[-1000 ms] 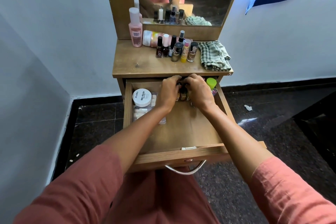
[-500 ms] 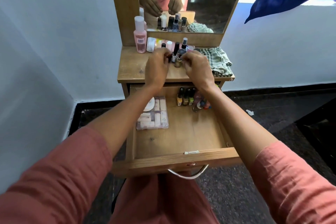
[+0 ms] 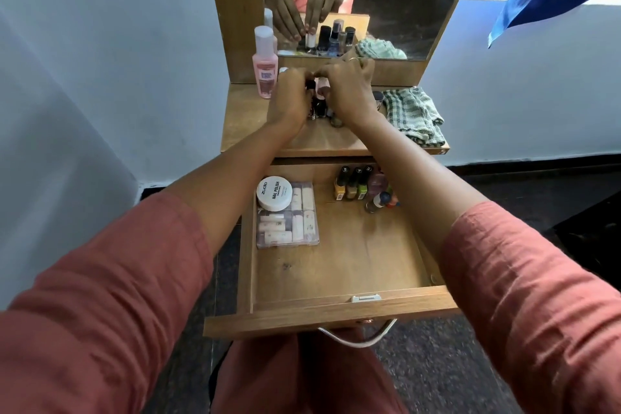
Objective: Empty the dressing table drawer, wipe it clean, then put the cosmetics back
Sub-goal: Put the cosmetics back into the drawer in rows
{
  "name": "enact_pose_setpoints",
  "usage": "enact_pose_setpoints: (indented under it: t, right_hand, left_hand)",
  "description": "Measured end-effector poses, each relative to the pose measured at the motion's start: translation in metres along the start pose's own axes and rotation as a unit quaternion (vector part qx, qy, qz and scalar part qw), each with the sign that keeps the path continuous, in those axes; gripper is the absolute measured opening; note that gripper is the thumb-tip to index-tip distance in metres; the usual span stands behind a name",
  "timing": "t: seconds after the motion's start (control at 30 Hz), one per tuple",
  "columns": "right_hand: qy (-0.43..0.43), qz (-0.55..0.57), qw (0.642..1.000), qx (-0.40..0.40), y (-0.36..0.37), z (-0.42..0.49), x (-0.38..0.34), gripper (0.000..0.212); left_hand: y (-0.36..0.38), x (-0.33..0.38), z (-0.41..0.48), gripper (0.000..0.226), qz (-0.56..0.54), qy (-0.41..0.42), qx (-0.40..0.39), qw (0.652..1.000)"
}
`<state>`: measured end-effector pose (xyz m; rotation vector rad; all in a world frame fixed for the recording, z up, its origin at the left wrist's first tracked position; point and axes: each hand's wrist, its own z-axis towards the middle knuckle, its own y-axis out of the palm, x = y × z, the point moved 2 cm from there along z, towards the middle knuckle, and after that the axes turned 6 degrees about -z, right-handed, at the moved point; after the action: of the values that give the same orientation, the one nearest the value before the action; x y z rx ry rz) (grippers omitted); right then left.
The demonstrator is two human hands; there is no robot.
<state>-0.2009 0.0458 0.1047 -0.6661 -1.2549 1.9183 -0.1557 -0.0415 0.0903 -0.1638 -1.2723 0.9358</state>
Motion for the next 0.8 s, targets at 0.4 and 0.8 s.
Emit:
enact_pose_setpoints:
  t: [0.4, 0.8]
  right_hand:
    - [0.064, 0.142, 0.988, -0.019, -0.011, -0.021, 0.003, 0.029]
    - [0.046, 0.181, 0.982, -0.023, -0.035, -0.08, 0.005, 0.024]
  left_hand:
    - [-0.011, 0.004, -0.022, 0.023, -0.021, 0.009, 0.0, 1.0]
    - [-0.019, 0.018, -0.086, 0.023, -0.103, 0.018, -0.033, 0.994]
